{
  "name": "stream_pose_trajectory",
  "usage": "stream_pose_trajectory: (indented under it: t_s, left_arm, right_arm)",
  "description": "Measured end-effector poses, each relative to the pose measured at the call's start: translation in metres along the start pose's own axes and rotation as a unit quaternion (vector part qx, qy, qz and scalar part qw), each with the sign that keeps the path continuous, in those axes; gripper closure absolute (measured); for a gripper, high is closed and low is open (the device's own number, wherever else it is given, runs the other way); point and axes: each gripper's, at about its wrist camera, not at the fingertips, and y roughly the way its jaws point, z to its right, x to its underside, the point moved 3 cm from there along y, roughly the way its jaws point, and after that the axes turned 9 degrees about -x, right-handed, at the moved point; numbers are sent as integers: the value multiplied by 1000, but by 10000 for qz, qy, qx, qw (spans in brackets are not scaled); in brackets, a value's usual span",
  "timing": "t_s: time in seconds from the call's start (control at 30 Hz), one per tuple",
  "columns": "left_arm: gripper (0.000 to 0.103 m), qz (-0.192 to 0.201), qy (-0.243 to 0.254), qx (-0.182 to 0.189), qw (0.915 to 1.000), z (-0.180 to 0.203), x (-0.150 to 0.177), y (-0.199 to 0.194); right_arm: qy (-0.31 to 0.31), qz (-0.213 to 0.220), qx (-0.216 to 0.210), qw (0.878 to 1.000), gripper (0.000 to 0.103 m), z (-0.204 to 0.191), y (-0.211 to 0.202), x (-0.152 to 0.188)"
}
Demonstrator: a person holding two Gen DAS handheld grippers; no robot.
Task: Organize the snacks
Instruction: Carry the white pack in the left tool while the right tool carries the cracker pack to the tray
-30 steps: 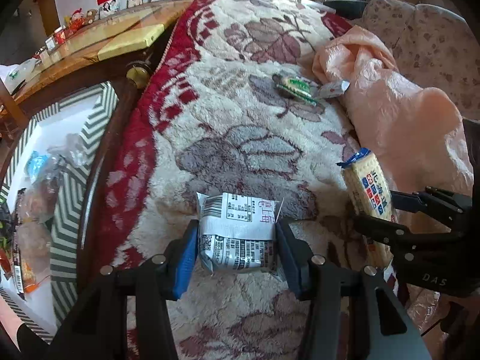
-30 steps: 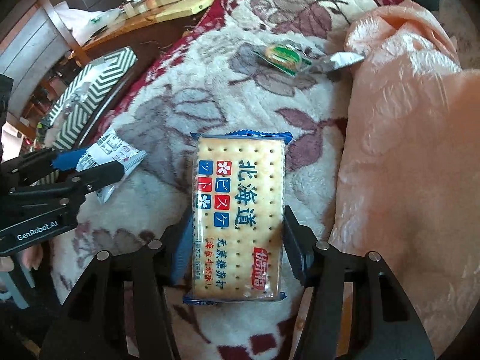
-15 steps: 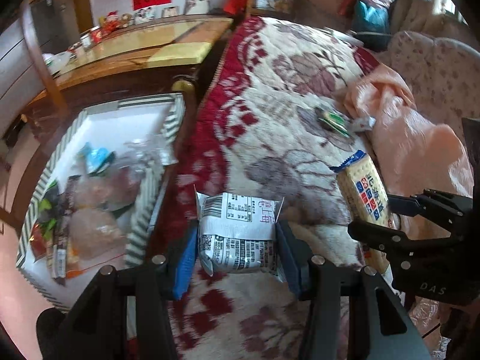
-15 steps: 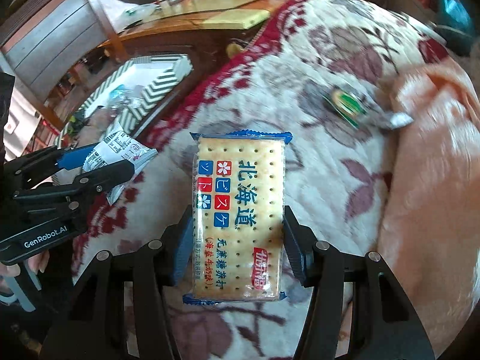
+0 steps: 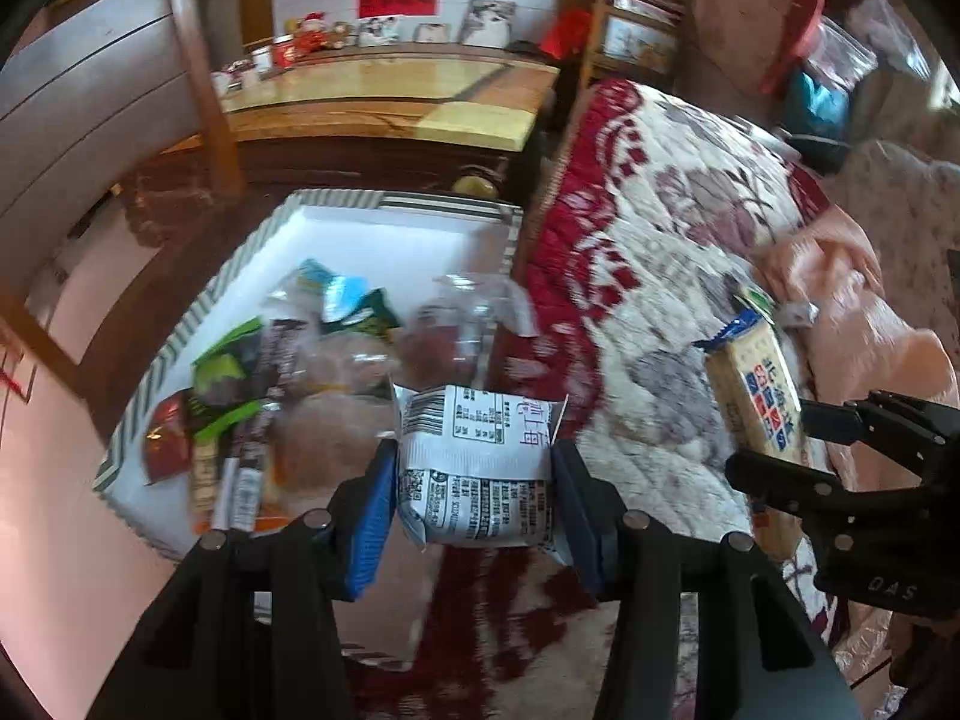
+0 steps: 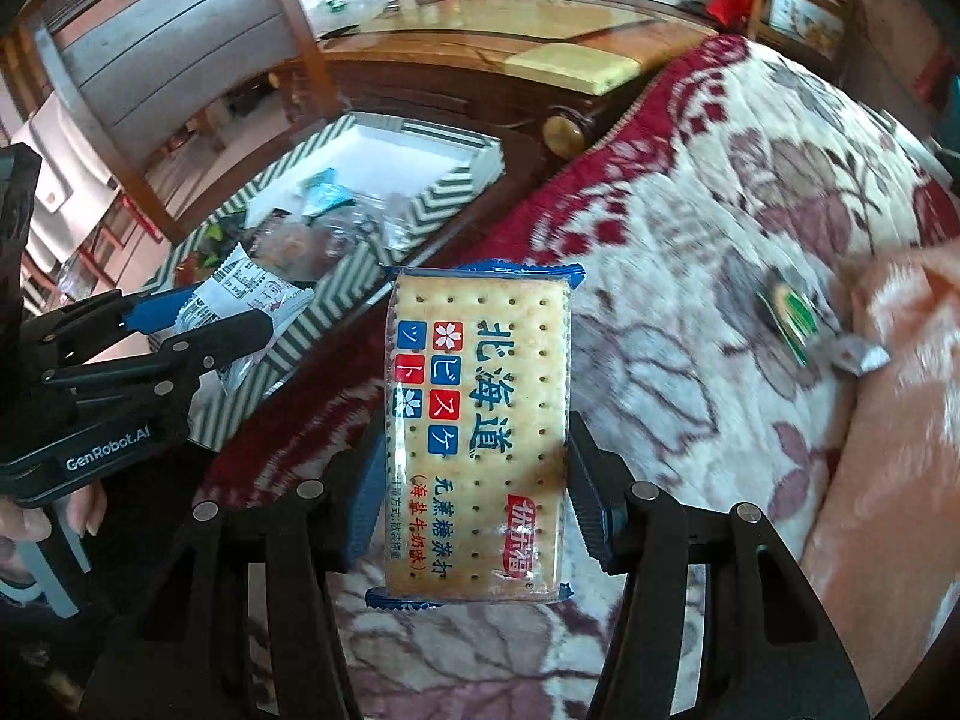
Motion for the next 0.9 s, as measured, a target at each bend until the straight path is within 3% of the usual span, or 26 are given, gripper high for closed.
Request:
stream_pose_trajectory:
  t_s: [0.43, 0.9]
  left_arm:
    - [50, 25, -717, -258, 9971, -63, 3, 1]
    - [50, -128, -1212, -318, 9920, -100, 10, 16]
  right_arm:
    - [-578, -82, -144, 9982, 49, -54, 16, -35]
    - [-1035, -278, -266, 9939, 49, -91, 42, -62]
